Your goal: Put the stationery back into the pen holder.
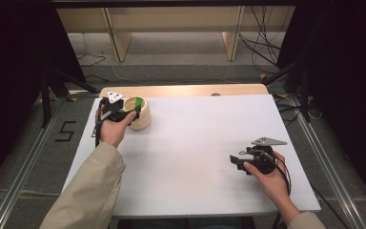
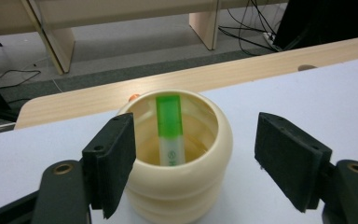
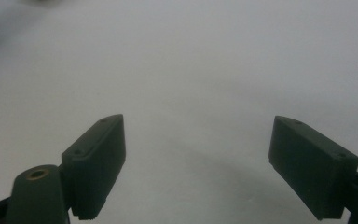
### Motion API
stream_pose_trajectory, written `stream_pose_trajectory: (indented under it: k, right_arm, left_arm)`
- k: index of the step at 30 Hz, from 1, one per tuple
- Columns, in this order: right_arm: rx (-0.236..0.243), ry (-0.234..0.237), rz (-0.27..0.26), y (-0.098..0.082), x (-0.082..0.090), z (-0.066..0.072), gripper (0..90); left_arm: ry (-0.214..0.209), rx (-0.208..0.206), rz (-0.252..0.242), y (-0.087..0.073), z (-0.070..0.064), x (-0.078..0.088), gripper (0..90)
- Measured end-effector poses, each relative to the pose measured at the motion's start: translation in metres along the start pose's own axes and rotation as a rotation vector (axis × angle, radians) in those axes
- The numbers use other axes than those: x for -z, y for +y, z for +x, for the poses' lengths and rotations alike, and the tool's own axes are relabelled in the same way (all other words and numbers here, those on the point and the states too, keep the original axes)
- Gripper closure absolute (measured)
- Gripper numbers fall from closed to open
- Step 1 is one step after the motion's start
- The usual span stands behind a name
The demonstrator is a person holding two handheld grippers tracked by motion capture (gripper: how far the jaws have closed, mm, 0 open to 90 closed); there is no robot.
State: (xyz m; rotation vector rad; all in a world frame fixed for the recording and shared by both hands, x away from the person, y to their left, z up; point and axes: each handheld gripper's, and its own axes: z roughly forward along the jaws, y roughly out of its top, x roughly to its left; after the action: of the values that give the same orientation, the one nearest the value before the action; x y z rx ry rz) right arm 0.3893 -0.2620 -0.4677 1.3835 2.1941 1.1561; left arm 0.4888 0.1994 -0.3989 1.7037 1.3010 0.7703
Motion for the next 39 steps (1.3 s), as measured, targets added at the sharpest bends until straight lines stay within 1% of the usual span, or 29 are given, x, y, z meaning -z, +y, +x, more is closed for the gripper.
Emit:
stream_pose_trajectory:
  k: [2,4,5,8,12,17,20,34,39]
  right_arm:
    - [0.000,0.000,0.000,0.000,0.000,0.000,19.2]
    - [-0.001,0.001,0.000,0.000,0.000,0.000,19.1]
    - [-0.001,0.002,0.000,0.000,0.000,0.000,19.1]
    - [0.002,0.005,-0.001,0.000,0.000,-0.001,18.9]
    - [0.002,0.004,0.002,0.000,0.000,-0.001,18.9]
    - [0.007,0.004,-0.001,0.000,0.000,0.000,18.8]
    - [0.008,0.005,0.001,0.000,0.000,0.000,18.8]
    - [0.014,0.011,-0.003,0.000,0.001,0.000,18.7]
    - [0.018,0.014,0.001,0.000,0.001,0.001,18.6]
  left_arm:
    - [-0.010,-0.006,0.013,-0.002,-0.001,0.003,28.5]
    - [-0.028,-0.008,0.016,-0.006,-0.002,0.008,27.9]
    - [-0.036,-0.016,0.021,-0.008,-0.002,0.011,27.6]
    - [-0.067,-0.030,0.021,-0.015,-0.005,0.020,27.0]
    - [-0.090,-0.045,0.012,-0.020,-0.008,0.031,26.9]
    - [-0.120,-0.066,0.011,-0.025,-0.013,0.041,26.8]
    - [-0.143,-0.073,0.014,-0.029,-0.016,0.045,26.6]
    - [-0.192,-0.116,0.010,-0.039,-0.028,0.057,25.7]
    - [-0.210,-0.121,0.015,-0.045,-0.031,0.059,25.4]
